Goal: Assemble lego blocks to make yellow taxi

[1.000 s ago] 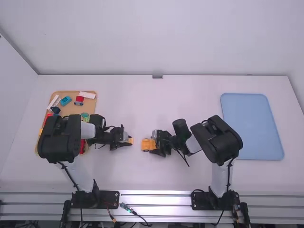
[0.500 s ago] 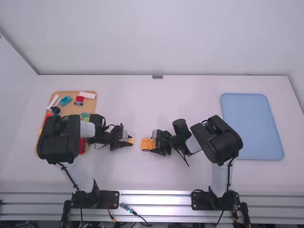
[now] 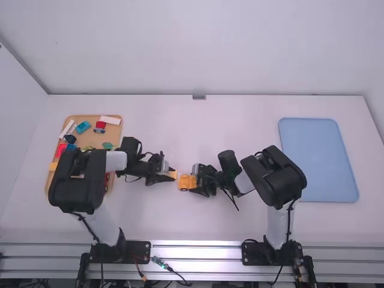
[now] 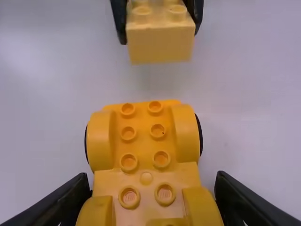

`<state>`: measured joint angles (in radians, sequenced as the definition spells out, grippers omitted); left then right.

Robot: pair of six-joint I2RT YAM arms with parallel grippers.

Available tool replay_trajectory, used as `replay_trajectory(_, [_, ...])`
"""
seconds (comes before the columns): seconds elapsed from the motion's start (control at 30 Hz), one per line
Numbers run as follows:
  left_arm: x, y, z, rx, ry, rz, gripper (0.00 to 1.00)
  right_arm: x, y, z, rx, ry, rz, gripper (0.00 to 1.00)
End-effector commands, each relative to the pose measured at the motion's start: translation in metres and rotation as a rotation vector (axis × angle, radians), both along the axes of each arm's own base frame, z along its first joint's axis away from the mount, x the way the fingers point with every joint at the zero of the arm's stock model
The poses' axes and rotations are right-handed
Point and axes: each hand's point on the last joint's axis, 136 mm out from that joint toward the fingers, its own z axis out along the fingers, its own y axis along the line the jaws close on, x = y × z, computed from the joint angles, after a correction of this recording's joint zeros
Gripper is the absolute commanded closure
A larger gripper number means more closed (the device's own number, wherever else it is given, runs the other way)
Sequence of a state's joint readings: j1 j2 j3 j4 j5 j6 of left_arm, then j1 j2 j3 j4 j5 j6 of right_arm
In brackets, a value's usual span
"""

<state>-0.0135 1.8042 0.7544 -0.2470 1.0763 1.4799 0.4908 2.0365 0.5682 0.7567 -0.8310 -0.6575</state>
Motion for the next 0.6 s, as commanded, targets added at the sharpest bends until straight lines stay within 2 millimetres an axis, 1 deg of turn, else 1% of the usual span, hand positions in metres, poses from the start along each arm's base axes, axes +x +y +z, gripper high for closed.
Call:
replay_trajectory(0.0, [-0.007, -0.012, 0.013, -0.011, -0.021, -0.033, 0.98, 0.002, 0.002, 0.000, 0.004, 0.004, 0.002, 0.32])
replay_trajectory(0.07, [-0.008, -0.015, 0.013, 0.006, -0.023, -0.038, 0.98, 0.002, 0.002, 0.000, 0.004, 0.002, 0.002, 0.33])
replay_trajectory(0.17, [-0.003, -0.025, 0.007, 0.065, -0.015, -0.020, 0.98, 0.003, 0.003, 0.000, 0.002, 0.008, 0.003, 0.39])
replay_trajectory(0.23, [-0.002, -0.030, 0.004, 0.088, -0.015, -0.013, 0.98, 0.004, 0.003, 0.000, 0.001, 0.010, 0.002, 0.41])
replay_trajectory(0.3, [-0.002, -0.034, 0.001, 0.100, -0.020, -0.015, 0.98, 0.004, 0.003, 0.000, -0.002, 0.013, 0.002, 0.46])
replay_trajectory(0.47, [-0.006, -0.037, 0.001, 0.090, -0.018, -0.025, 0.98, 0.004, 0.003, 0.000, -0.001, 0.014, 0.002, 0.49])
replay_trajectory(0.57, [-0.010, -0.036, -0.002, 0.090, -0.010, -0.026, 0.98, 0.003, 0.003, 0.000, -0.002, 0.008, 0.006, 0.49])
